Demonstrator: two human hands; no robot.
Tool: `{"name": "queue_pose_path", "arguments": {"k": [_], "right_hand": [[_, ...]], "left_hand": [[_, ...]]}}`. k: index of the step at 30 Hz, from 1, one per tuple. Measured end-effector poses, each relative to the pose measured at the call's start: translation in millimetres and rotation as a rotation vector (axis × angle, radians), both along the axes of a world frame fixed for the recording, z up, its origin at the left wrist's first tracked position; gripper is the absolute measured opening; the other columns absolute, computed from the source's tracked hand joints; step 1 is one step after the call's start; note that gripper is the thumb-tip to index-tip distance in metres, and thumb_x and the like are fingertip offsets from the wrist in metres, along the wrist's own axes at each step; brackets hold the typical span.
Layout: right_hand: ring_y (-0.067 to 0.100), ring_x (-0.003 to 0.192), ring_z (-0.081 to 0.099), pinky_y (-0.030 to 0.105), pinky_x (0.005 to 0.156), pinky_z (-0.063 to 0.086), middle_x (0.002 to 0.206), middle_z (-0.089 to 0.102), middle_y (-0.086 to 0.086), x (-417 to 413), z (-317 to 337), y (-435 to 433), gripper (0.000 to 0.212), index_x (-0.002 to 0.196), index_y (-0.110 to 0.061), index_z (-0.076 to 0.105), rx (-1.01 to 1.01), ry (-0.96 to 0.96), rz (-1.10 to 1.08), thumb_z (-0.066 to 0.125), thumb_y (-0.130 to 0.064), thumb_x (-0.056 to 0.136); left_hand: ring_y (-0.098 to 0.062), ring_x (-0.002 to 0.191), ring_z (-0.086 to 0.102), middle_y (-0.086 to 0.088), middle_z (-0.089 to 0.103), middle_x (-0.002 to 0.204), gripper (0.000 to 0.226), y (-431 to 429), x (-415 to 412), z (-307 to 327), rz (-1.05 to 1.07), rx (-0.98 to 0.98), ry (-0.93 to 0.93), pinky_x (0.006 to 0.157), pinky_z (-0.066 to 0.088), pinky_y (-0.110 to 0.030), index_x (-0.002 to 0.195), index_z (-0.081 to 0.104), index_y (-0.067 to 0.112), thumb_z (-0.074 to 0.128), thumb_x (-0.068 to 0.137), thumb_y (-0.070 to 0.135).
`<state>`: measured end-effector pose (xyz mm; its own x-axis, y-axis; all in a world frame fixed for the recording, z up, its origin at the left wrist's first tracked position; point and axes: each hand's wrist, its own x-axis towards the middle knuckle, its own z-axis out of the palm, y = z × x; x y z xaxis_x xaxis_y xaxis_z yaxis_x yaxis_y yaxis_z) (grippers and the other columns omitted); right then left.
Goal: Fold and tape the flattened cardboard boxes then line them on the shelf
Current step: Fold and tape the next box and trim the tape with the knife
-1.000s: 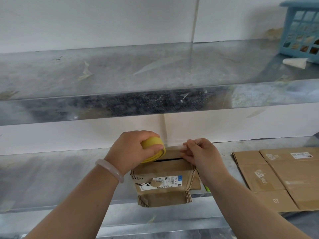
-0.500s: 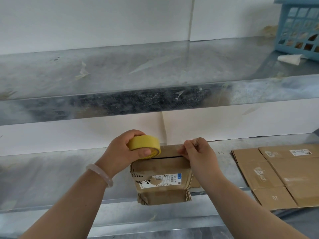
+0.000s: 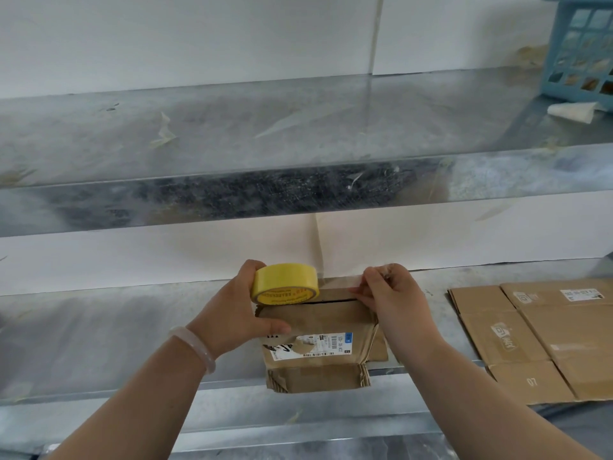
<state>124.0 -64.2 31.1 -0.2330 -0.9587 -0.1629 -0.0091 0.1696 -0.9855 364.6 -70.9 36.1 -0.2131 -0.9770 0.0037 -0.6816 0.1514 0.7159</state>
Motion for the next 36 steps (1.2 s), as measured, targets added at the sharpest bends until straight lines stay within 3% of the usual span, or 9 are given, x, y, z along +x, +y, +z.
{"name": "queue_pose_path", "arguments": {"k": [6,10,12,19,23,28,36], "right_hand": [[0.017,0.085,0.072,0.041,0.09,0.056,0.08,0.072,0.004,-1.6,0.4,0.0,0.015,0.088,-0.009,0.06,0.001,-0.034,-0.006,0.056,-0.02,0.097],[0.014,0.082,0.072,0.027,0.081,0.058,0.073,0.071,0.001,-2.9,5.9,2.7,0.015,0.091,0.001,0.059,-0.015,-0.126,-0.021,0.055,-0.013,0.097],[0.01,0.076,0.071,0.024,0.077,0.057,0.066,0.069,-0.004,-4.7,8.2,4.4,0.014,0.09,0.002,0.058,-0.024,-0.153,-0.032,0.054,-0.01,0.096],[0.022,0.084,0.072,0.035,0.083,0.058,0.077,0.072,0.008,-12.5,6.5,8.0,0.014,0.082,-0.004,0.062,-0.025,-0.137,-0.046,0.06,-0.013,0.093],[0.019,0.078,0.07,0.038,0.085,0.058,0.071,0.071,0.004,-17.6,5.4,4.9,0.014,0.079,-0.005,0.063,0.009,-0.159,-0.037,0.062,-0.012,0.091],[0.02,0.075,0.072,0.042,0.088,0.057,0.071,0.072,0.003,-21.3,3.0,0.6,0.015,0.077,-0.007,0.064,0.063,-0.192,-0.011,0.063,-0.014,0.091],[0.013,0.065,0.069,0.042,0.085,0.058,0.063,0.067,0.002,-29.9,1.4,-3.0,0.015,0.081,-0.003,0.059,0.086,-0.318,0.016,0.061,-0.01,0.093]], "left_hand": [[-0.008,0.083,0.056,0.012,0.053,0.096,0.085,-1.9,0.5,1.6,-0.053,-0.052,-0.13,0.064,0.048,-0.018,0.115,0.028,0.034,0.088,0.056,0.046],[-0.01,0.082,0.057,0.01,0.055,0.094,0.081,-4.9,2.1,2.0,-0.061,-0.074,-0.171,0.066,0.052,-0.027,0.112,0.031,0.034,0.086,0.056,0.051],[-0.008,0.079,0.056,0.009,0.055,0.091,0.077,-4.4,0.9,2.8,-0.056,-0.087,-0.19,0.062,0.049,-0.023,0.11,0.032,0.032,0.086,0.058,0.05],[-0.008,0.078,0.056,0.009,0.056,0.09,0.072,-3.3,-1.6,5.3,-0.046,-0.097,-0.243,0.062,0.049,-0.025,0.107,0.034,0.031,0.084,0.059,0.053],[-0.007,0.077,0.055,0.011,0.055,0.088,0.071,-1.3,-3.5,7.1,-0.047,-0.092,-0.257,0.061,0.044,-0.02,0.106,0.034,0.031,0.084,0.06,0.052],[-0.003,0.078,0.055,0.014,0.057,0.088,0.072,-2.0,-7.2,12.1,-0.013,-0.082,-0.296,0.064,0.048,-0.026,0.106,0.036,0.032,0.083,0.057,0.056],[-0.002,0.072,0.051,0.015,0.053,0.081,0.067,-0.1,-18.4,18.9,0.029,-0.1,-0.39,0.057,0.039,-0.022,0.102,0.036,0.03,0.081,0.06,0.056]]}}
